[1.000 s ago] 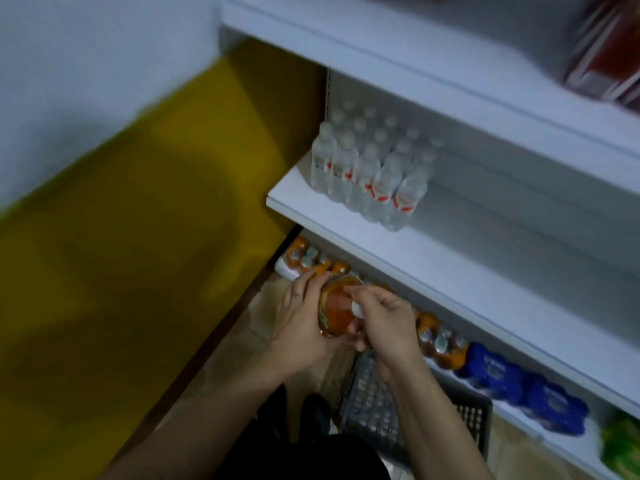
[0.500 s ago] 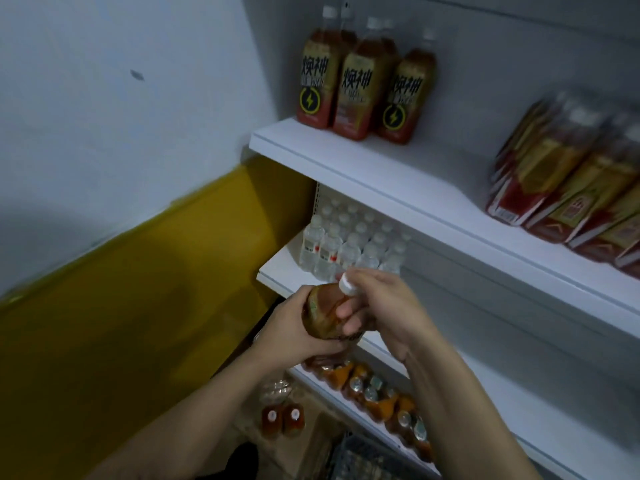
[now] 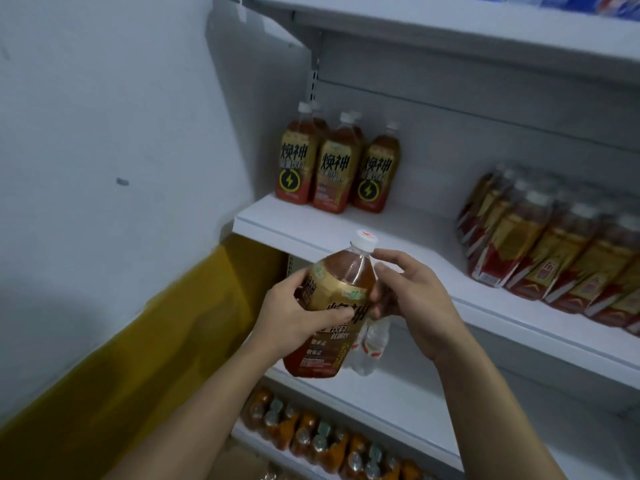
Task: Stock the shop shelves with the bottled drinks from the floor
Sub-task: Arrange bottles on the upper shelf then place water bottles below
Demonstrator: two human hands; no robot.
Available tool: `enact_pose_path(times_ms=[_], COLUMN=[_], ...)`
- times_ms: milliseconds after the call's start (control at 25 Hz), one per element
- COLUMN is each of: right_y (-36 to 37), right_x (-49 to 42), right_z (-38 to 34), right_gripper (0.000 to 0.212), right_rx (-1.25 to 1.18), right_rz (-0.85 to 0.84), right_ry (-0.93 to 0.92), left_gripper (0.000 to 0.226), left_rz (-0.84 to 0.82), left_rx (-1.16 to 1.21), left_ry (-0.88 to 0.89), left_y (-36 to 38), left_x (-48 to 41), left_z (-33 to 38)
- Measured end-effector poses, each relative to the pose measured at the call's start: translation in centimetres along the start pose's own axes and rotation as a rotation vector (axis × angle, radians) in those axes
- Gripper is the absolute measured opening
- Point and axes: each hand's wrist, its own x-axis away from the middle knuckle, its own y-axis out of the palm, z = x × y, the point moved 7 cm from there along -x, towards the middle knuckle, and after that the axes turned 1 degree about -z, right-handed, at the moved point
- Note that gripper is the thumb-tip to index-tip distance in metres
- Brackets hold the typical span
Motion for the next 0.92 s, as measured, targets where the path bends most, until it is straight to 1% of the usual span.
enact_pose_path(times_ms=[80,120,160,240,280,360,440,480,520,640,720,840,920], right_y=[-0.5,-0.4,-0.1,1.3,2.0,2.7,2.9,2.8,2.5,0.7,-0.2,-0.9,-1.5], right_x=[-0.1,0.1,0.3,0.8,0.8,0.0,-1.5,-2.4,-3.2,-5.4,-7.0,-10.6,-13.2], right_z=[0.1,0.3,0.6,0.8,0.9,1.3,1.9,2.2,2.5,1.4,0.4,-0.4,-0.3], right_gripper=[0.025,0.029,0.033,0.044,0.053,0.078,0.104,0.114,0.119,0.11,0.112,0.127,0.129], right_rx=[0.087,0.147,0.199,0.277,0.334,0.484,0.565,0.549,0.509,0.457,0.471,0.511,0.507], right_rz=[0.128,0.163,0.164,0.085,0.058,0.101,0.172,0.193,0.213,0.254,0.219,0.123,0.074], right_ry=[-0.046,-0.05,-0.045,-0.042,-0.049,-0.098,-0.132,-0.134,-0.141,-0.188,-0.236,-0.271,-0.276], left_gripper=[0.058,0.055,0.052,0.046,0.044,0.046,0.057,0.064,0.069,0.071,0.073,0.082,0.085], left_rz=[0.016,0.036,0.06,0.125,0.157,0.2,0.223,0.23,0.235,0.284,0.343,0.439,0.495], left_rx=[0.063,0.085,0.098,0.104,0.096,0.055,0.026,-0.001,-0.041,-0.145,-0.15,-0.165,-0.195], left_ry=[0.004,0.006,0.017,0.043,0.06,0.085,0.1,0.11,0.118,0.124,0.136,0.182,0.17], left_y=[-0.8,-1.1,-1.2,-1.3,-1.3,-0.9,0.0,0.6,1.4,3.0,3.1,3.1,3.6], left_x=[-1.2,-1.7,-2.3,-3.6,-4.3,-6.0,-7.8,-8.8,-9.6,-11.9,-13.1,-15.1,-16.4], left_z=[1.0,1.4,2.0,3.1,3.7,4.5,4.9,5.1,5.4,6.5,7.1,7.7,7.4])
